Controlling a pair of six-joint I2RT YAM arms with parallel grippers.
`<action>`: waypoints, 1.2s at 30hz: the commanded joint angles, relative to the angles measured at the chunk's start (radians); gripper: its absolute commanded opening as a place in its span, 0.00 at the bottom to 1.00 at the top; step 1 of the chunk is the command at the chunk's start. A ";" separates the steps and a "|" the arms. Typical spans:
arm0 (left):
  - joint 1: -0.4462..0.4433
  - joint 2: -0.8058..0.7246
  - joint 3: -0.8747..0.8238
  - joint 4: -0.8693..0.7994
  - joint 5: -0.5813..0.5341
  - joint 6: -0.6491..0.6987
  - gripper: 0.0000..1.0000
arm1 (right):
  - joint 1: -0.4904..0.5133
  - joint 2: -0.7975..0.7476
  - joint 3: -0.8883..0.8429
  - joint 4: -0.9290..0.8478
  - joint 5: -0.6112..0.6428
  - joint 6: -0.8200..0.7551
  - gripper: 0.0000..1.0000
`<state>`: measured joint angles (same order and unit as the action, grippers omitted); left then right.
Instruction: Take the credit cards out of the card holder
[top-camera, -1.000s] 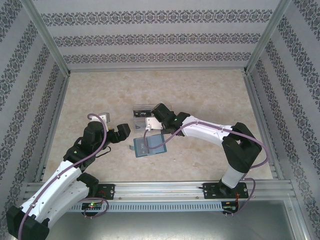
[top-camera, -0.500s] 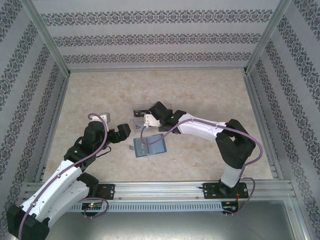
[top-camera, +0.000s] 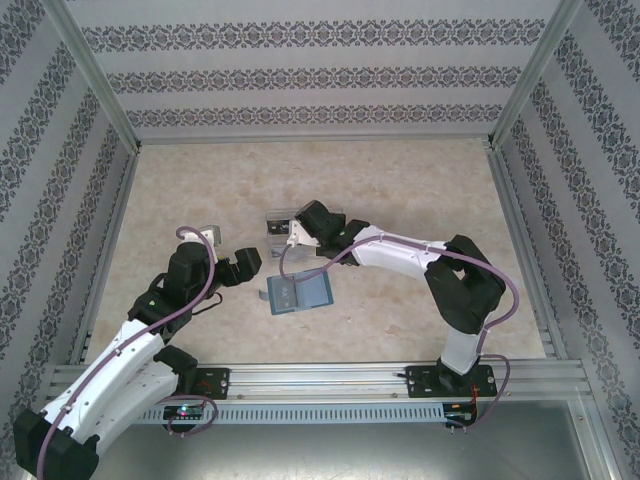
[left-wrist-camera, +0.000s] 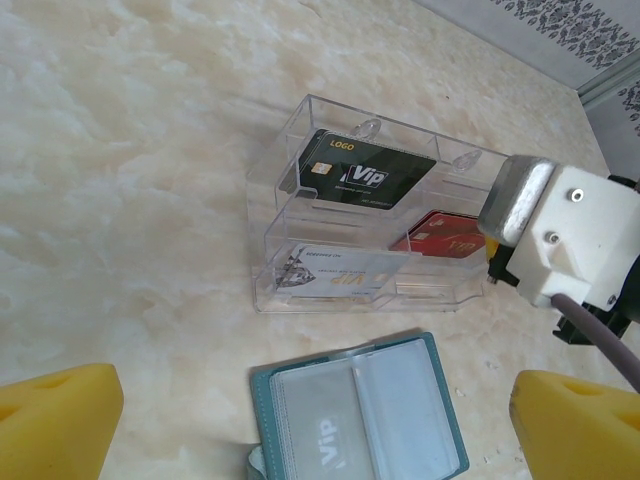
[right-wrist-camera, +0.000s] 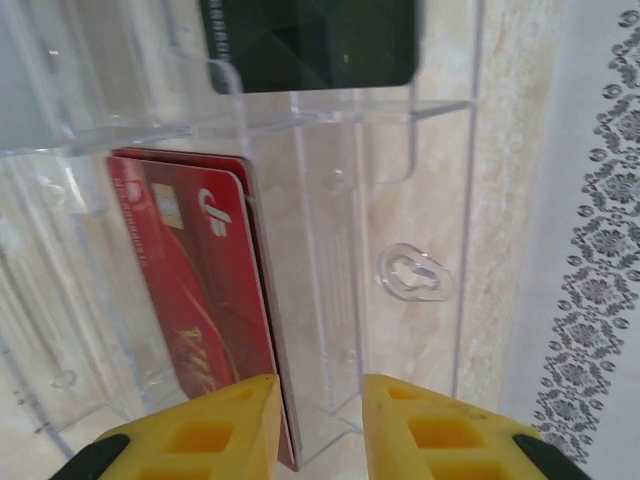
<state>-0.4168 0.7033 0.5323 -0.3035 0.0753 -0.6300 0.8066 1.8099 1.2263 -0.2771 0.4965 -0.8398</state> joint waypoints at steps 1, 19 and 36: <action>0.007 0.001 -0.014 0.000 0.007 -0.002 1.00 | -0.012 0.019 0.040 0.021 0.052 0.044 0.29; 0.009 0.040 -0.012 0.010 -0.010 0.030 1.00 | -0.005 -0.361 -0.125 0.000 -0.184 0.657 0.22; -0.160 0.104 -0.068 0.015 0.017 -0.179 0.67 | -0.017 -0.399 -0.514 0.281 -0.540 1.209 0.00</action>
<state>-0.5266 0.7963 0.4747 -0.2977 0.1452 -0.7467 0.7937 1.3834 0.7383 -0.0937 0.0273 0.2611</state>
